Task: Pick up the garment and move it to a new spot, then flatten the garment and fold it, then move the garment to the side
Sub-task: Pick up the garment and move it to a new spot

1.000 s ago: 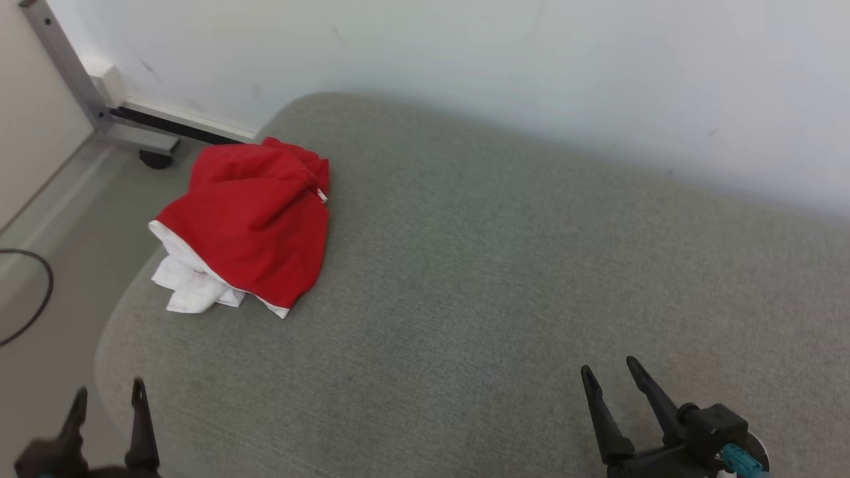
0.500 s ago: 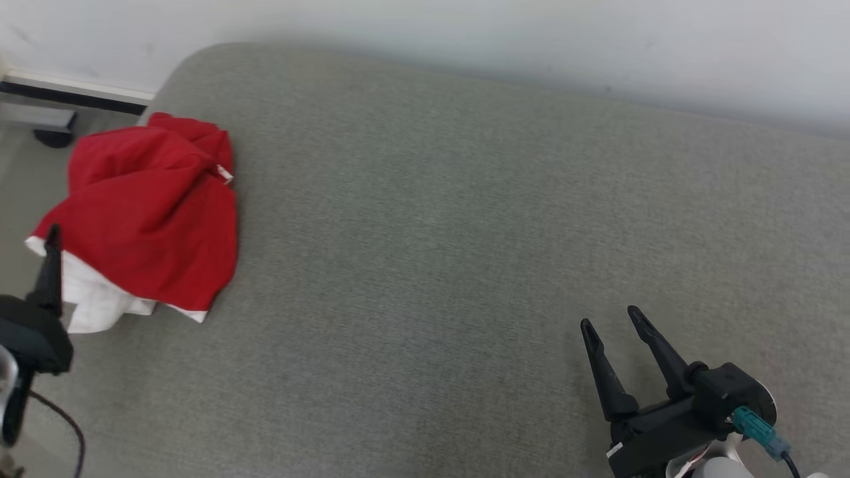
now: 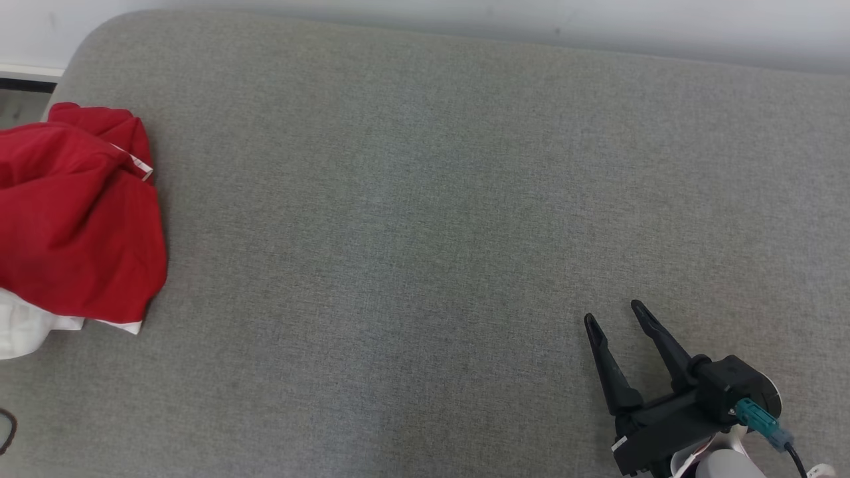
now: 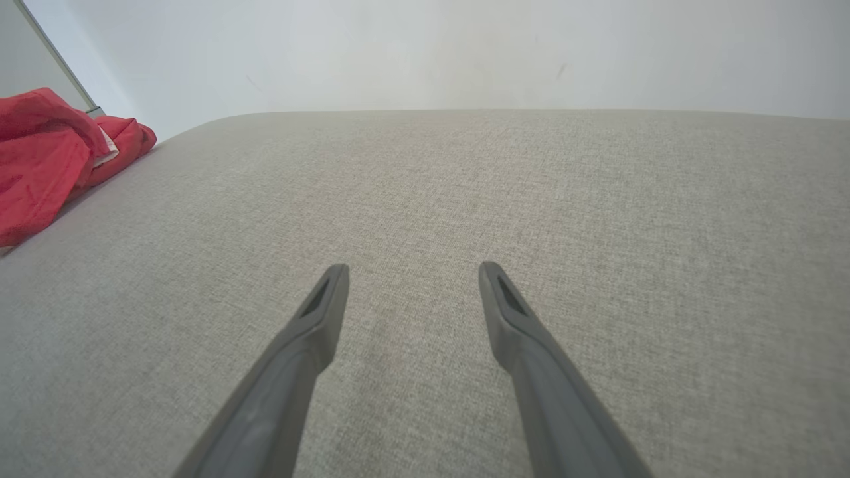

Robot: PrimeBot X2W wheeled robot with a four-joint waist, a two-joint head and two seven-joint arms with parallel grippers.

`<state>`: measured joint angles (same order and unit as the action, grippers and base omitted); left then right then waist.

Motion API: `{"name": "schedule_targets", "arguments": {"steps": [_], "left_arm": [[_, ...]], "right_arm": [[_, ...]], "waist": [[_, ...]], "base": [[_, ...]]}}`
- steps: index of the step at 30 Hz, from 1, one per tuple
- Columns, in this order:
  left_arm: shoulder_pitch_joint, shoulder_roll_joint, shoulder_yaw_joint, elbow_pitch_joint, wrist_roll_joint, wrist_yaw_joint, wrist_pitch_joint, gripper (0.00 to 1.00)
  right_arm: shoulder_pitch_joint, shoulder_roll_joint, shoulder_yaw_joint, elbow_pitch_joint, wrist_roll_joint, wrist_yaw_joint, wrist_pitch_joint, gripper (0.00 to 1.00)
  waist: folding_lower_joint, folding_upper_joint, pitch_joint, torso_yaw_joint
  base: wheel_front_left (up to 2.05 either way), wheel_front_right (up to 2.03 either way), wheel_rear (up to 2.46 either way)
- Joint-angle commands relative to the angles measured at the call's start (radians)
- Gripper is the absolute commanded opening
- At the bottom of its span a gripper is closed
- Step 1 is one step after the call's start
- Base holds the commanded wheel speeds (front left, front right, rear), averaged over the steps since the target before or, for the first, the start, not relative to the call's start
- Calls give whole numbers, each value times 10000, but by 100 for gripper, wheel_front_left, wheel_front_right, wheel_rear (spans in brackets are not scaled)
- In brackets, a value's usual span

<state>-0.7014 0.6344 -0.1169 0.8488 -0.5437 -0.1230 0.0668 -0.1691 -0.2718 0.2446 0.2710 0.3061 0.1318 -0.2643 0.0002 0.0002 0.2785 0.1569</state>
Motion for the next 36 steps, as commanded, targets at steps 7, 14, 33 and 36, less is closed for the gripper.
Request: {"name": "schedule_targets", "arguments": {"steps": [7,14,33,36], "left_arm": [[-175,106,123,592,-451,34,688,100],[-194,-284,181,951,-971,11,1002,0],[-1340,289,-1319,-638,-781,-75,104,0],[-1583,257,-1927,-1359,-1125,-74,207,0]], "right_arm": [[-163,-126,146,38,53,-21,-2,100],[-244,-128,225,99,84,-21,-2,100],[72,469,216,530,183,-21,0,100],[69,628,311,618,200,-21,0,100]], "waist": [[-2,-2,153,-132],[-2,-2,230,-163],[-2,-2,-794,-221],[-2,-2,-1053,-251]], "base": [[0,0,0],[0,0,0],[0,0,0],[0,0,0]]}}
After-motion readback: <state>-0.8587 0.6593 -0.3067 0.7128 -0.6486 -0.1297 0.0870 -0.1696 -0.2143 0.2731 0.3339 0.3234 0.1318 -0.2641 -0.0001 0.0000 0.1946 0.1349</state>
